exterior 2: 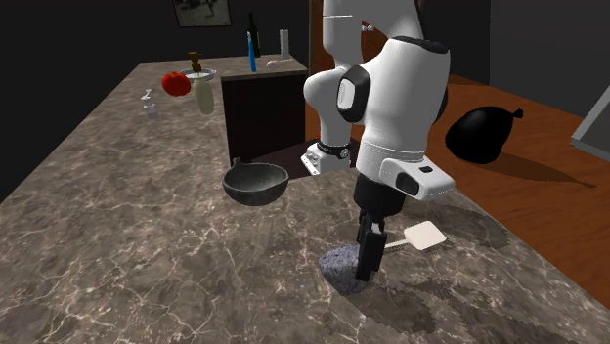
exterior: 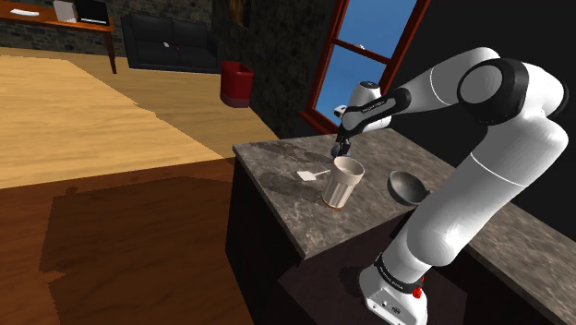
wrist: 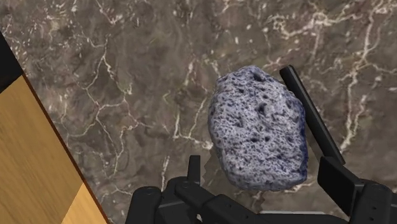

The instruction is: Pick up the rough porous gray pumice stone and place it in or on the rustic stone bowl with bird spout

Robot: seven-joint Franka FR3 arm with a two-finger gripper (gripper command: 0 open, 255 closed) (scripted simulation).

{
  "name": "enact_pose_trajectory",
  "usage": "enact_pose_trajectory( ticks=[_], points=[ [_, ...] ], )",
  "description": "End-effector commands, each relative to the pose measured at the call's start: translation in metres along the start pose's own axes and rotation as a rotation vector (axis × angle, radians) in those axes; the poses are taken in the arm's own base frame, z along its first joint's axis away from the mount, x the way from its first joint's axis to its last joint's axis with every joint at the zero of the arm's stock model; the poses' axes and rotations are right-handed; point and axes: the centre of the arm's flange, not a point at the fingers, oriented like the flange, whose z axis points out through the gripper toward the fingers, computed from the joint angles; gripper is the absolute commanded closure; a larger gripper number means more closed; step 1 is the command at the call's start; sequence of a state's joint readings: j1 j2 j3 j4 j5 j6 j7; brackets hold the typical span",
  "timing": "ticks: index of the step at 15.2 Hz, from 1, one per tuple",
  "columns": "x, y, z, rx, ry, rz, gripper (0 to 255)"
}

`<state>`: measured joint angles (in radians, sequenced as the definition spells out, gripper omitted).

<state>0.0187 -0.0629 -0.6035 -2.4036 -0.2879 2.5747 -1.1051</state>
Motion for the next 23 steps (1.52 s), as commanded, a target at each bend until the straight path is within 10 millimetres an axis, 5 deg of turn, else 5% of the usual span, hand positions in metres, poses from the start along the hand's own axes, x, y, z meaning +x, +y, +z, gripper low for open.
enact_pose_trajectory(
  ticks=[1, 2, 3, 12, 23],
  points=[
    [0.0, 0.0, 0.0, 0.0, 0.0, 0.0, 0],
    [0.0, 0.0, 0.0, 0.0, 0.0, 0.0, 0],
    [0.0, 0.0, 0.0, 0.0, 0.0, 0.0, 255],
    [0.0, 0.0, 0.0, 0.0, 0.0, 0.0, 255],
    [-0.003, 0.015, -0.056, 0.0, 0.0, 0.0, 255]
  ],
)
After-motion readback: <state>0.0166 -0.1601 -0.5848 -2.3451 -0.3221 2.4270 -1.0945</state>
